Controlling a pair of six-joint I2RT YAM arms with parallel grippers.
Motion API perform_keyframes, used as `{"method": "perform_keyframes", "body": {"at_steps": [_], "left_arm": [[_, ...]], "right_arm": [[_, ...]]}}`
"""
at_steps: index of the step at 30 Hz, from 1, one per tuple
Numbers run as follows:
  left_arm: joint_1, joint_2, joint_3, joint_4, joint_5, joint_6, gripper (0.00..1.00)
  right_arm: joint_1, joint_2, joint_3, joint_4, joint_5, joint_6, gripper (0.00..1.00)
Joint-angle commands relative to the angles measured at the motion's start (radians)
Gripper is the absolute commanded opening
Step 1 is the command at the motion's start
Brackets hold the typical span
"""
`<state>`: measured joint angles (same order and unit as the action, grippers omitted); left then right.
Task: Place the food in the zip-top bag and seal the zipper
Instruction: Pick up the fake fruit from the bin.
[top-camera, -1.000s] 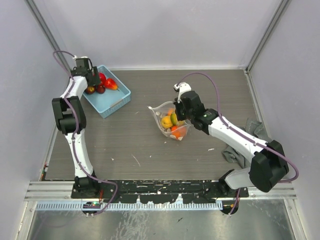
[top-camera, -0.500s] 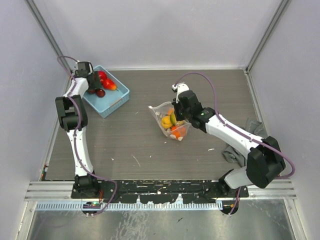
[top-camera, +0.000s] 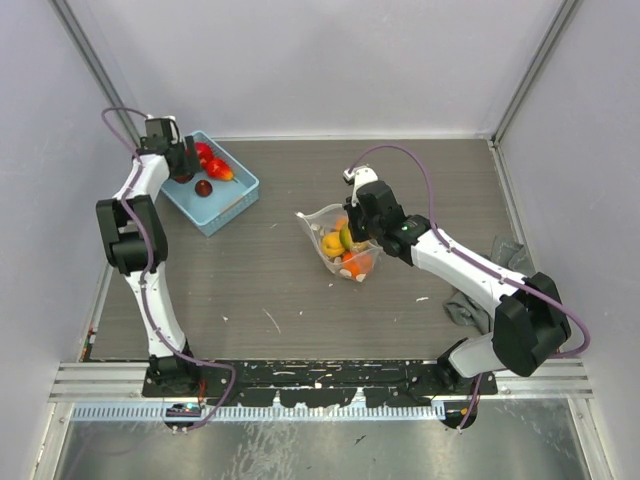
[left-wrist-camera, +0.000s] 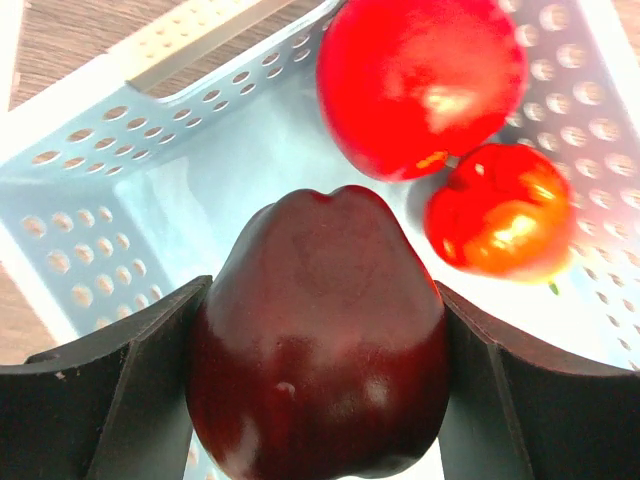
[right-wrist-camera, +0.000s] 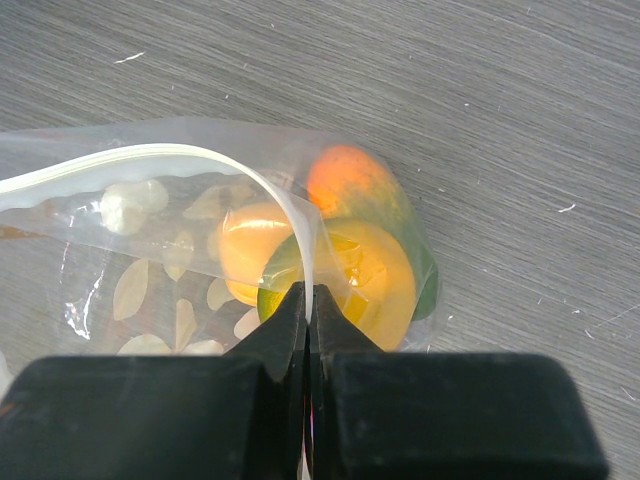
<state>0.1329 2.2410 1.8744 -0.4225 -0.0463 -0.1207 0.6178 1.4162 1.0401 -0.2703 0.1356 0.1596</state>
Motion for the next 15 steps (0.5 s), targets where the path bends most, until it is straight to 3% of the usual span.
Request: {"method": "perform_keyframes", "body": {"at_steps": [1,15], "left_arm": [[0.006,-0.213,-0.065,0.049,0.042,-0.037,0.45],[-0.057,-0.651,-0.384,-0.01,0.19,-0.257,0.44]], "right_arm": [[-0.005,-0.045,0.038,0.013,-0.007,-0.013,0.0],[-0.005,-0.089,0.081,-0.045,0.003,-0.036,0.0]]}}
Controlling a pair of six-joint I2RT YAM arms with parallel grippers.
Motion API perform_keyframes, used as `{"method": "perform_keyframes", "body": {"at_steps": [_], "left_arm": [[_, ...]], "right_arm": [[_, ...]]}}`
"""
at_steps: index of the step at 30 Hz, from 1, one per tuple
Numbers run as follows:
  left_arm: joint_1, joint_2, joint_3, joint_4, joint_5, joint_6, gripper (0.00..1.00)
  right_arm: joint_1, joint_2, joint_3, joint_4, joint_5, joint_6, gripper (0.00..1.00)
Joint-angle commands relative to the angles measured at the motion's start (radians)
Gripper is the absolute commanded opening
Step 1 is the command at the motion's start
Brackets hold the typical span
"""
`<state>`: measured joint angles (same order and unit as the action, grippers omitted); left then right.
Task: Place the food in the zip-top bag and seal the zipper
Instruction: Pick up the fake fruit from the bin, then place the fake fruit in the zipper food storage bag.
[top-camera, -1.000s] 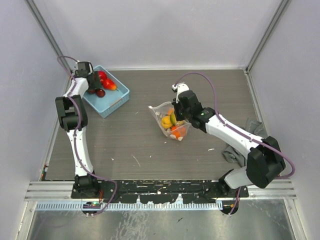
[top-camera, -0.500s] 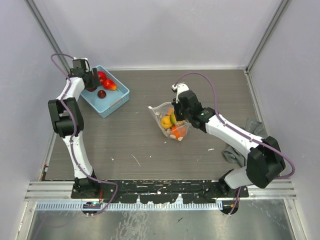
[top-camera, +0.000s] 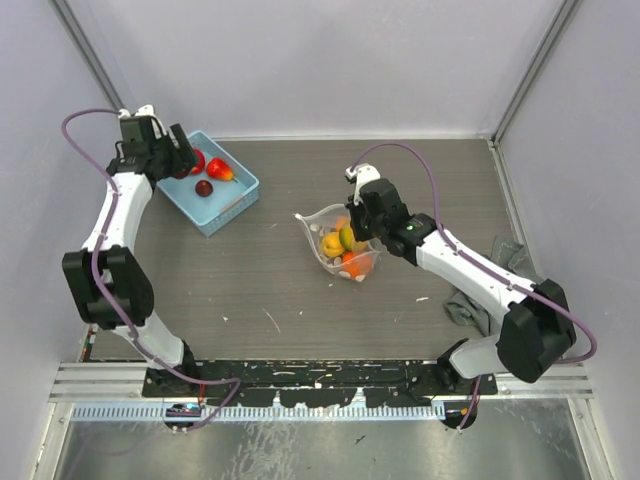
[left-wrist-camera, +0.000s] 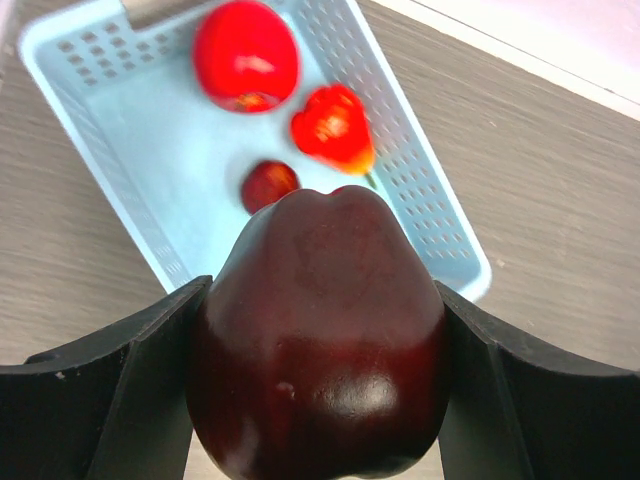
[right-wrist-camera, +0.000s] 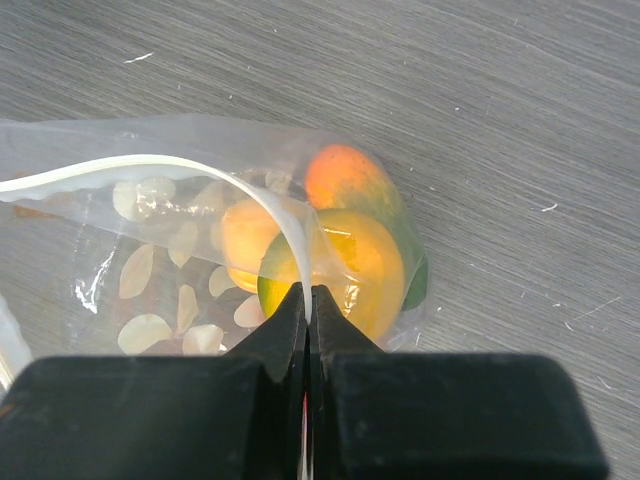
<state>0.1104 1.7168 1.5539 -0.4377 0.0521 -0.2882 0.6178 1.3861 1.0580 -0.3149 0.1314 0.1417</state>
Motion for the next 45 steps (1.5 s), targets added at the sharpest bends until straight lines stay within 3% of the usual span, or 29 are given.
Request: {"method": "perform_keyframes", "body": {"at_steps": [1,15,25,34,45], "left_arm": [[-0.045,-0.154,-0.096,0.009,0.107,-0.107,0.44],[-0.312,-0.509,-0.286,0.025,0.172,-0.153,0.43],[-0.525,-0.648,-0.406,0.129,0.161,-0.137,0.43],[-0.845,-0.623,-0.453,0.298,0.083,0.006,0.43],[-0.953,-0.459,-0.41,0.336,0.012,0.044,0.46]], "right_arm": [[-0.004,-0.064,0.07,-0.007,0.01,-0.023,0.0],[-0.003,-0.103,0.142,-0.059,-0.002,-0.03,0.0],[-0.002,-0.104,0.172,-0.07,-0.052,-0.012,0.0],[-0.001,-0.106,0.183,-0.091,-0.095,0.006,0.0],[-0.002,-0.113,0.177,-0.096,-0.154,0.022,0.0]]}}
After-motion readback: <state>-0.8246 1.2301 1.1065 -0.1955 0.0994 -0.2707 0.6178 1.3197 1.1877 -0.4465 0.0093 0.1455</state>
